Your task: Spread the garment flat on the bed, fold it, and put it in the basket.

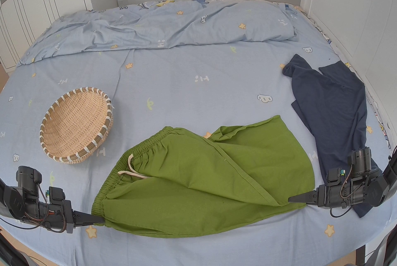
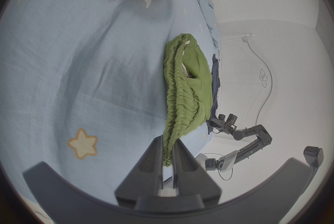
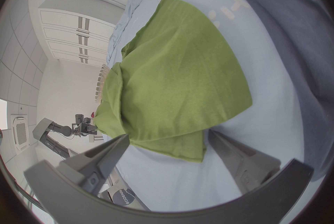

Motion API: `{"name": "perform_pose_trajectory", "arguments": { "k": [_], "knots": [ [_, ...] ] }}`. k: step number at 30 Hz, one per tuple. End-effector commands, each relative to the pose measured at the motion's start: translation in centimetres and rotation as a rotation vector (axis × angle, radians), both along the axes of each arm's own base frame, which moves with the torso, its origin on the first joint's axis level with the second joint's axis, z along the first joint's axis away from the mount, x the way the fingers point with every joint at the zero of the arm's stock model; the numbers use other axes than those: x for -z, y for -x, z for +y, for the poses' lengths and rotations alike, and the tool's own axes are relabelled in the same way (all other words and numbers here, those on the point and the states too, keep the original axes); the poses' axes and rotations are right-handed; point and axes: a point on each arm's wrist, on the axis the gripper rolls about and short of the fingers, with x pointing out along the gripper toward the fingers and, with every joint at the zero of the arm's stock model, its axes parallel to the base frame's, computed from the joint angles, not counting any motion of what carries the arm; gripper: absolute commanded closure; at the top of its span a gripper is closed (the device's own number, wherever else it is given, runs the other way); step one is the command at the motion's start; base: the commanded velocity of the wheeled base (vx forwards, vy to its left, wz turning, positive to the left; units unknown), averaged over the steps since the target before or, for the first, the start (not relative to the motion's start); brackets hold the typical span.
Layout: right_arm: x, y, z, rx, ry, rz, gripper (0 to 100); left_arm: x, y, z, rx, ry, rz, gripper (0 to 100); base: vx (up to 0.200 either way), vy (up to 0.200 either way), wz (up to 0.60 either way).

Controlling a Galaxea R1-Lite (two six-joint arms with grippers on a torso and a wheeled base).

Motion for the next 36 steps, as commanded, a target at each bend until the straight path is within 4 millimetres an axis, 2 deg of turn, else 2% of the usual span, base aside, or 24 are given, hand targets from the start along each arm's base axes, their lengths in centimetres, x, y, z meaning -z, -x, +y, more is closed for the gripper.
{"name": "perform_pose_trajectory", "arguments": {
  "k": [1,15,19,21,22,24,25,26,29,32,34,36],
  "knots": [
    [0.4,0.0,0.0,0.001,0.002,0.021,100,0.0,0.0,0.0,-0.002,0.0,0.002,100,0.0,0.0,0.0],
    [0.7,0.3,-0.2,0.006,0.005,0.036,100,0.1,-0.1,0.2,-0.012,0.001,0.004,100,0.0,0.0,0.0],
    [0.6,1.2,-0.1,-0.002,0.007,0.042,100,-0.1,0.0,0.7,-0.04,0.003,0.011,100,0.0,0.0,0.0],
    [-0.5,2.4,0.0,-0.009,0.006,0.018,100,-0.4,0.3,0.8,-0.052,0.014,0.055,100,0.0,0.0,0.0],
    [-0.5,2.4,0.0,-0.009,0.006,0.018,100,-0.4,0.3,0.8,-0.052,0.014,0.055,100,0.0,0.0,0.0],
    [-0.8,2.9,0.0,-0.009,0.006,0.01,100,-0.9,0.4,0.8,-0.056,0.015,0.059,100,0.0,0.0,0.0],
    [-1.9,4.0,0.2,-0.022,0.004,-0.015,100,-2.6,0.9,0.7,-0.057,0.023,0.087,100,0.0,0.0,0.0],
    [-2.3,4.5,0.3,-0.026,0.005,-0.02,100,-3.2,1.0,0.6,-0.056,0.028,0.106,100,0.0,0.0,0.0],
    [-3.1,5.5,0.3,-0.027,0.009,0.006,100,-4.2,1.1,0.6,-0.046,0.036,0.162,100,0.0,0.0,0.0],
    [-3.5,6.5,0.2,-0.033,0.018,0.048,100,-3.5,1.1,0.9,-0.011,-0.025,0.155,100,0.0,0.0,0.0],
    [-3.7,7.2,0.1,-0.032,0.02,0.077,100,-1.9,1.0,1.4,0.02,-0.098,0.196,100,0.0,0.0,0.0],
    [-3.5,7.6,0.1,-0.032,0.023,0.104,100,-1.0,1.0,1.4,0.039,-0.143,0.238,100,0.0,0.0,0.0]
  ]
}}
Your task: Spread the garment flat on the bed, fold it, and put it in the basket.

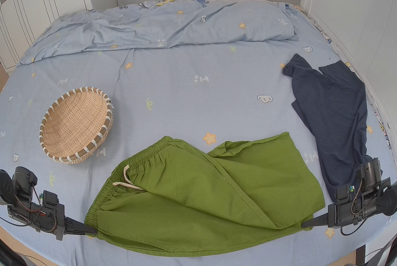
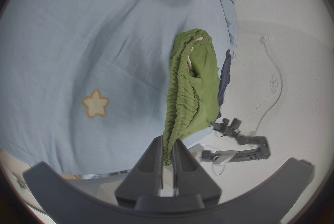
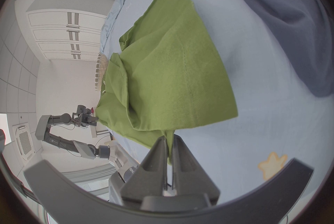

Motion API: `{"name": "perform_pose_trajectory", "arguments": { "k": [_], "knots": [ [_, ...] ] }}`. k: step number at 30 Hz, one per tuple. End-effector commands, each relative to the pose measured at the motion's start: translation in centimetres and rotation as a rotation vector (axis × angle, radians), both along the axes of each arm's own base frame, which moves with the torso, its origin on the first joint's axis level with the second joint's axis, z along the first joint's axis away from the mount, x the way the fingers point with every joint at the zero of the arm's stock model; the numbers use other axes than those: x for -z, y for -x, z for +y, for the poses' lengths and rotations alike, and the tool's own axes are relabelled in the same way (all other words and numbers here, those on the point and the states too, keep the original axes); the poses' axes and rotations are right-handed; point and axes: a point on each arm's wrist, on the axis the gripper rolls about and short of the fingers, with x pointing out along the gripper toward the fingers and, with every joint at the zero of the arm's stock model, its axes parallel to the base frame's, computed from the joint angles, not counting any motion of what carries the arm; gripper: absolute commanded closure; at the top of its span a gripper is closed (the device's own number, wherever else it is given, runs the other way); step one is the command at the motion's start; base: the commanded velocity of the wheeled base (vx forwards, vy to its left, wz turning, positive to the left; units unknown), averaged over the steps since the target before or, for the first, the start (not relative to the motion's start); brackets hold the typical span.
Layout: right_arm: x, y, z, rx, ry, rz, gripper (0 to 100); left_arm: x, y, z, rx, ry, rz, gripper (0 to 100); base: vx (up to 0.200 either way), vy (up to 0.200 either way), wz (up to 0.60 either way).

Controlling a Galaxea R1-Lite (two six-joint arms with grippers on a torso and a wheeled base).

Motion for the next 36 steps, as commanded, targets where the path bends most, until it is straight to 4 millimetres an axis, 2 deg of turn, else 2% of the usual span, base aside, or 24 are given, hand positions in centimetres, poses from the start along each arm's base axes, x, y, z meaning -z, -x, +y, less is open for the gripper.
{"name": "perform_pose_trajectory", "arguments": {
  "k": [1,6,12,18,34,35,36],
  "knots": [
    [-1.5,2.0,0.0,-0.01,0.002,-0.025,100,1.4,-0.9,0.8,0.046,-0.136,0.059,100,0.0,0.0,0.0],
    [-0.7,3.0,-0.2,-0.037,0.02,0.002,100,1.6,-0.8,0.8,0.048,-0.15,0.072,100,0.0,0.0,0.0],
    [-0.1,3.1,-0.2,-0.054,0.029,0.02,100,1.6,-0.4,0.6,0.053,-0.152,0.079,100,0.0,0.0,0.0],
    [0.9,3.0,-0.2,-0.064,0.038,0.075,100,1.6,0.5,-0.8,0.117,-0.156,0.084,100,0.0,0.0,0.0],
    [1.4,2.9,-0.3,-0.081,0.046,0.085,100,1.8,0.7,-1.2,0.15,-0.222,0.105,100,0.0,0.0,0.0],
    [1.4,2.9,-0.3,-0.083,0.046,0.085,0,1.8,0.7,-1.3,0.153,-0.221,0.109,100,0.0,0.0,0.0],
    [1.4,2.9,-0.3,-0.083,0.046,0.085,0,1.9,0.7,-1.3,0.155,-0.222,0.11,100,0.0,0.0,0.0]
  ]
}}
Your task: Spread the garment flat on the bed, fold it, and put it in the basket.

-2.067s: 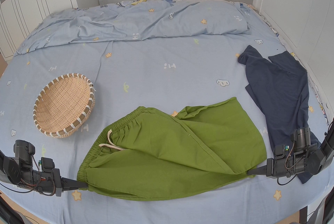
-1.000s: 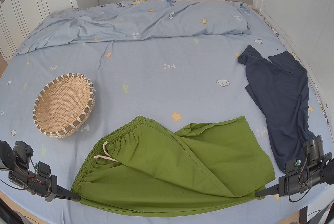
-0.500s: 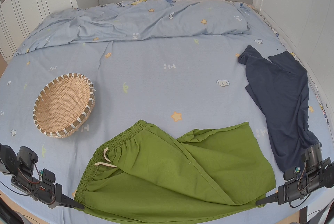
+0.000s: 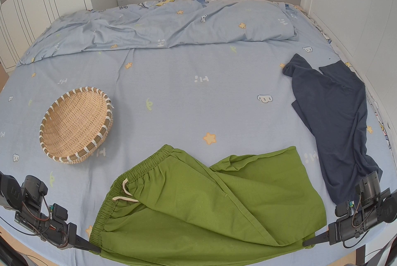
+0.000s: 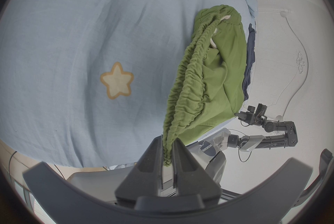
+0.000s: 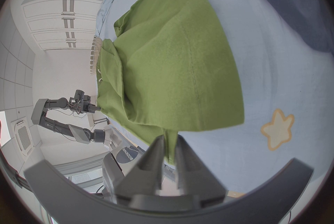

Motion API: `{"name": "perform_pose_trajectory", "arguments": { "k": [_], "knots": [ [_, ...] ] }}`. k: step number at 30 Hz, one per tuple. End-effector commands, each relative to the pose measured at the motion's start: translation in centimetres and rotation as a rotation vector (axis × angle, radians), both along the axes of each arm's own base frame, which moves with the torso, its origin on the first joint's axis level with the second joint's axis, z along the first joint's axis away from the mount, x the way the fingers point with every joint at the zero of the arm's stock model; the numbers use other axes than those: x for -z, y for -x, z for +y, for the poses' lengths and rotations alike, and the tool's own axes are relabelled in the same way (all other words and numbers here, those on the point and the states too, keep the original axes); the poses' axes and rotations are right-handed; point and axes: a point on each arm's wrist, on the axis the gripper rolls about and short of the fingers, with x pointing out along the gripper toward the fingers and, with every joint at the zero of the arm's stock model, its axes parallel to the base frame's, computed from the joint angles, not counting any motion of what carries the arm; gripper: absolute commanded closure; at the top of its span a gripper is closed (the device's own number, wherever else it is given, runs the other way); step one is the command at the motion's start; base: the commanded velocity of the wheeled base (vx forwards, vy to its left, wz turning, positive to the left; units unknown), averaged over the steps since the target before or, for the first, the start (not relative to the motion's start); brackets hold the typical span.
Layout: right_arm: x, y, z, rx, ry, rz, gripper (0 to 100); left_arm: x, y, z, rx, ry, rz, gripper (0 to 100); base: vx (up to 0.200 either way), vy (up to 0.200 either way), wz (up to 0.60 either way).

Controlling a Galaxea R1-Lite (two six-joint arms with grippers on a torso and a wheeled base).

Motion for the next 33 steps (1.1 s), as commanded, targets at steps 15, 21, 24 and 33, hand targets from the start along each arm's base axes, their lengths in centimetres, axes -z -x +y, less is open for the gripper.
{"name": "perform_pose_trajectory", "arguments": {
  "k": [15,21,24,33],
  "knots": [
    [-2.0,0.5,-0.9,0.066,-0.005,-0.134,0,-3.0,0.7,0.1,-0.032,-0.054,-0.159,0,0.0,0.0,0.0],
    [-5.6,1.9,-2.4,0.225,0.099,-0.403,0,-9.6,1.4,-0.8,-0.065,-0.083,-0.324,0,0.0,0.0,0.0],
    [-6.8,2.3,-2.7,0.268,0.126,-0.487,0,-12.2,1.0,-1.7,-0.016,-0.076,-0.366,0,0.0,0.0,0.0],
    [-13.3,-1.7,-3.1,0.271,0.122,-0.76,0,-14.5,-6.3,-6.0,0.199,-0.129,-0.528,0,0.0,0.0,0.0]
  ]
}}
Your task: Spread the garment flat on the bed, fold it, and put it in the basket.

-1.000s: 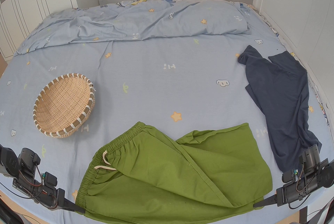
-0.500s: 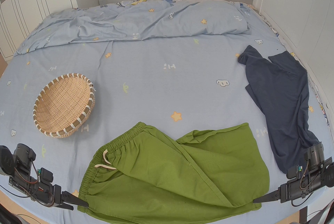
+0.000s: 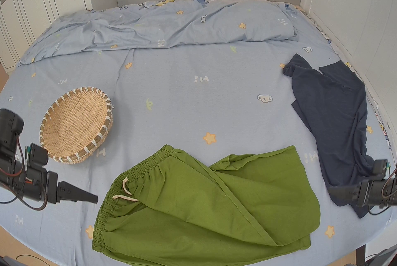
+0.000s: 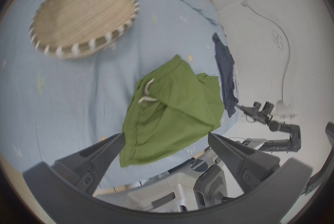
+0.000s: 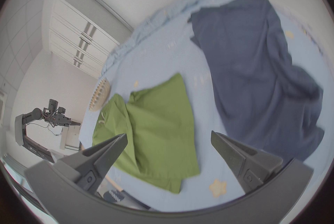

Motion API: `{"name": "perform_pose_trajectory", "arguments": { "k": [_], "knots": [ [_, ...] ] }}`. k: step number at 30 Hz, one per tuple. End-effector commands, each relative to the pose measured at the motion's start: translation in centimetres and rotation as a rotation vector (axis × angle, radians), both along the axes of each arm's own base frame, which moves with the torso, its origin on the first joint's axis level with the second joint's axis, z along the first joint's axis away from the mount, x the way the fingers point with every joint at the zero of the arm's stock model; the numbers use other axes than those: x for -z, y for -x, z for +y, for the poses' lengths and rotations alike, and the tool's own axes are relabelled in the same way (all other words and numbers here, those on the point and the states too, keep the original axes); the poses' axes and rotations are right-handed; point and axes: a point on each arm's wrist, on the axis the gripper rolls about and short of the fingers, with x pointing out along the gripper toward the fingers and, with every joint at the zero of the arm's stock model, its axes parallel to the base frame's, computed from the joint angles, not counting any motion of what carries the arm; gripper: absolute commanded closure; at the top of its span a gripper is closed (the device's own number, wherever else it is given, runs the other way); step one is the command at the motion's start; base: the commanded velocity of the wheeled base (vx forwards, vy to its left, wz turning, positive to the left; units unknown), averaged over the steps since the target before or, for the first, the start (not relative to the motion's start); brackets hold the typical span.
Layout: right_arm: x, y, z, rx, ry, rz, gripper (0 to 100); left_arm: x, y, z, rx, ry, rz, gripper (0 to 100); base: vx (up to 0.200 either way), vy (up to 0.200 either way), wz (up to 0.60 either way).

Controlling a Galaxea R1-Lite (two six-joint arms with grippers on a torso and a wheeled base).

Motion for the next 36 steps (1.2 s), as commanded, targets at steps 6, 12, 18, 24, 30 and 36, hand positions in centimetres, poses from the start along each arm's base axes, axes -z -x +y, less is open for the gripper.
{"name": "perform_pose_trajectory", "arguments": {
  "k": [6,12,18,24,30,36],
  "knots": [
    [-7.1,-5.8,0.4,-0.036,0.038,-0.271,0,-1.2,-9.7,-5.8,0.167,-0.042,-0.301,0,0.0,0.0,0.0],
    [-7.6,-7.2,1.0,-0.067,0.035,-0.278,0,-0.8,-13.9,-7.5,0.17,-0.075,-0.327,0,0.0,0.0,0.0],
    [-6.7,-7.6,1.8,-0.1,0.03,-0.24,0,1.9,-18.8,-9.6,0.18,-0.117,-0.301,0,0.0,0.0,0.0],
    [-6.4,-7.9,1.8,-0.103,0.03,-0.247,0,4.3,-20.6,-10.5,0.189,-0.113,-0.265,0,0.0,0.0,0.0],
    [-6.5,-8.0,1.8,-0.103,0.029,-0.252,0,5.2,-21.1,-10.9,0.189,-0.107,-0.255,0,0.0,0.0,0.0],
    [-6.3,-7.9,2.0,-0.11,0.028,-0.247,0,5.7,-21.2,-11.2,0.18,-0.081,-0.225,0,0.0,0.0,0.0]
  ]
}}
